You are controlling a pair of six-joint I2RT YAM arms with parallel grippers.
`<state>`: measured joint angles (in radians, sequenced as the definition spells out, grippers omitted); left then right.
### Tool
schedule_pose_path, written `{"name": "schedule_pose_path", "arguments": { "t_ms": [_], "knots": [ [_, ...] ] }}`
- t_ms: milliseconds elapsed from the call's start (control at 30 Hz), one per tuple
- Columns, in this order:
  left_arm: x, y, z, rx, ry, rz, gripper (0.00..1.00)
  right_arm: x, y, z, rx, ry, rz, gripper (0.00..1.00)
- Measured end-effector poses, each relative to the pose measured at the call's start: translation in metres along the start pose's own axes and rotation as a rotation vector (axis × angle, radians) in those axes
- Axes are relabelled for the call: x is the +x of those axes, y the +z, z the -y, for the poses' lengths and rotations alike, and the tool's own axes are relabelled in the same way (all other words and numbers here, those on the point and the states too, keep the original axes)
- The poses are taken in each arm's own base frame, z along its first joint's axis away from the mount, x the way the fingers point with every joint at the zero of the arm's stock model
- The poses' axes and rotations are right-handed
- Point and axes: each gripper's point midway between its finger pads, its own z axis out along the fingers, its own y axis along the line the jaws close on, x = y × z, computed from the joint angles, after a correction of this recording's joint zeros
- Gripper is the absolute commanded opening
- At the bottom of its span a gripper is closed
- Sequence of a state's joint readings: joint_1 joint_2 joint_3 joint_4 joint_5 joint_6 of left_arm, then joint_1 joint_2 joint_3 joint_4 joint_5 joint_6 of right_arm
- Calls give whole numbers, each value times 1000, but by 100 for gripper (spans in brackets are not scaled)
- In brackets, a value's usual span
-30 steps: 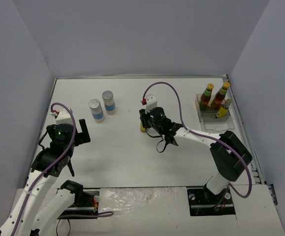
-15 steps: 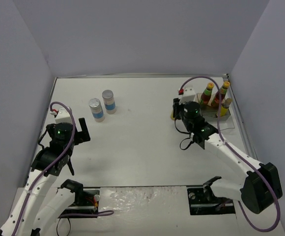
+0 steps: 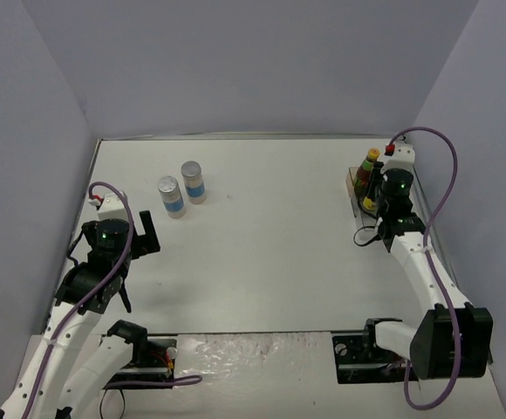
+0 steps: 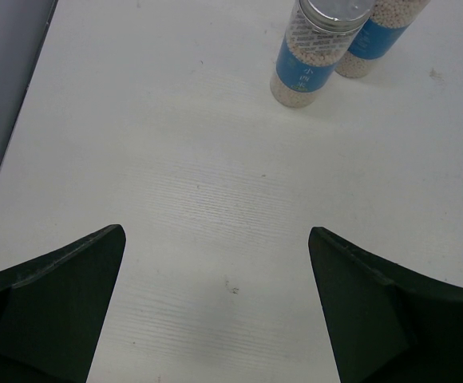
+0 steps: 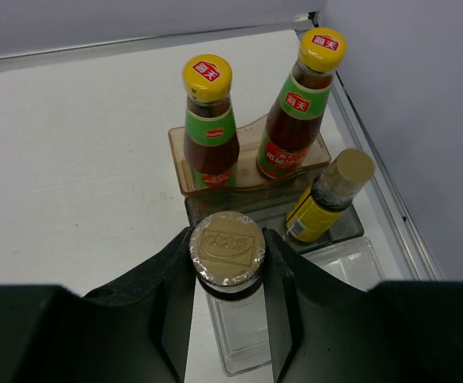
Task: Organize the condiment bottles
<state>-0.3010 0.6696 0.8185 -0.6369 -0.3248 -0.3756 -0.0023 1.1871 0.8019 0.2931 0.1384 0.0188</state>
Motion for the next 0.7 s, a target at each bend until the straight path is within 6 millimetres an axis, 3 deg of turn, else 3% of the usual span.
{"name": "schedule_pose_path", "arguments": {
  "t_ms": [333,700],
  "knots": [
    [0,0,0,1,-1,-1,97,7,34,11,10,21,-17,0],
    [0,0,0,1,0,-3,97,9,47,6,-4,22,-15,0]
  ]
}}
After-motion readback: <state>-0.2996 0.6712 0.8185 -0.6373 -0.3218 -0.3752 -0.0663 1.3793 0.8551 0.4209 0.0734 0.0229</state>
